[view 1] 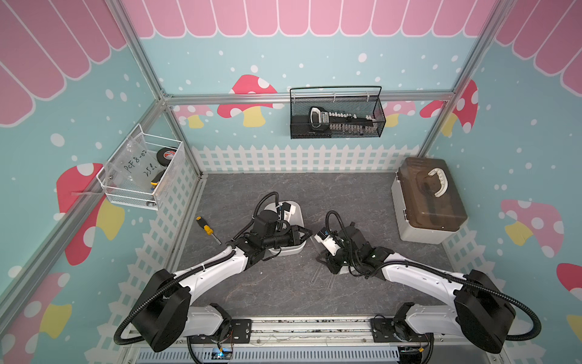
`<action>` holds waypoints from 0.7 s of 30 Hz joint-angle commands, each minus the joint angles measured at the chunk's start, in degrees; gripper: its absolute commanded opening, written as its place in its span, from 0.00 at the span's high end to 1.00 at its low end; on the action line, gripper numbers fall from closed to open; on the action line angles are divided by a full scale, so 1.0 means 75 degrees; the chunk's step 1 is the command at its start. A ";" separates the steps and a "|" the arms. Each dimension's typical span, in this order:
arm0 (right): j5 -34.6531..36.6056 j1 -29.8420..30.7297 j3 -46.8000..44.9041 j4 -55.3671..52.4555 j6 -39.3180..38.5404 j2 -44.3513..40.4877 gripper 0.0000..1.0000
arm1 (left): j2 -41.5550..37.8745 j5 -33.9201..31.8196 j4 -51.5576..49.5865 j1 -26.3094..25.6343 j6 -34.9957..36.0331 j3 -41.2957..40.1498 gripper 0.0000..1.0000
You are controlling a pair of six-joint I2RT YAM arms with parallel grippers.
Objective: Wipe the exteriors of test tubes
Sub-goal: Adjust the test tube.
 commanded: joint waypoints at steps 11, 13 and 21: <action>-0.0041 -0.0034 0.0237 0.1317 0.2896 -0.0109 0.90 | -0.1416 -0.0804 -0.0133 0.0280 0.0052 -0.0824 0.45; -0.0176 -0.0042 0.0328 0.1664 0.3253 0.0018 0.90 | -0.1620 -0.0890 0.0002 0.0132 -0.0001 -0.1137 0.45; -0.0287 -0.0064 0.0343 0.2644 0.4474 0.0422 0.89 | -0.1455 -0.1079 0.1357 -0.0748 -0.0510 -0.2012 0.45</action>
